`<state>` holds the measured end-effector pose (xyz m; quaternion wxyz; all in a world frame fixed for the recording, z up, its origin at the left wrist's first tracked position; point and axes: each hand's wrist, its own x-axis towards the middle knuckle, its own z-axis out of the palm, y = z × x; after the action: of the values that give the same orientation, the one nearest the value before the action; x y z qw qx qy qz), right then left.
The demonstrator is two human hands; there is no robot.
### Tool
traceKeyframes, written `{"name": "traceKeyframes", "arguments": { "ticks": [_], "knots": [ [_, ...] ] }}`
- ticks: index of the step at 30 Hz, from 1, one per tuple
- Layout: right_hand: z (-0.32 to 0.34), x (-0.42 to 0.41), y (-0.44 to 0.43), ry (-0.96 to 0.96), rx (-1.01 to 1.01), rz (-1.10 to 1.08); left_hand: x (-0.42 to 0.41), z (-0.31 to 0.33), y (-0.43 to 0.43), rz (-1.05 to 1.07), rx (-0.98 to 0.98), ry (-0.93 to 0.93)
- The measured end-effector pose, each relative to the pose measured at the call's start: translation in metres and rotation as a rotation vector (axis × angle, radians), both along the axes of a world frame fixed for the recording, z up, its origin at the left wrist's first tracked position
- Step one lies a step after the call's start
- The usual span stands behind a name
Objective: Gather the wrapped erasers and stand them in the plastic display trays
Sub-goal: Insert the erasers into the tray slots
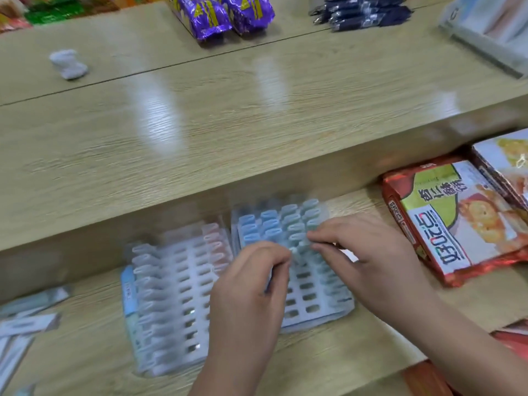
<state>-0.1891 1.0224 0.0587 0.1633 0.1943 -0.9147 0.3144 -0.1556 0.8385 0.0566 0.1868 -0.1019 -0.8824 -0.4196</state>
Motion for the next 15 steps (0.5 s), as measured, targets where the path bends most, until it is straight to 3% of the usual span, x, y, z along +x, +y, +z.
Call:
{"name": "traceKeyframes", "arguments": {
  "ticks": [9, 15],
  "knots": [
    [-0.0089, -0.0027, 0.0061, 0.087, 0.075, 0.041, -0.0039, -0.01, 0.002, -0.029, -0.081, 0.082],
    [-0.0038, -0.0009, 0.0039, 0.03, 0.204, 0.078, -0.0088, -0.0101, 0.0014, -0.157, -0.254, 0.109]
  ]
}}
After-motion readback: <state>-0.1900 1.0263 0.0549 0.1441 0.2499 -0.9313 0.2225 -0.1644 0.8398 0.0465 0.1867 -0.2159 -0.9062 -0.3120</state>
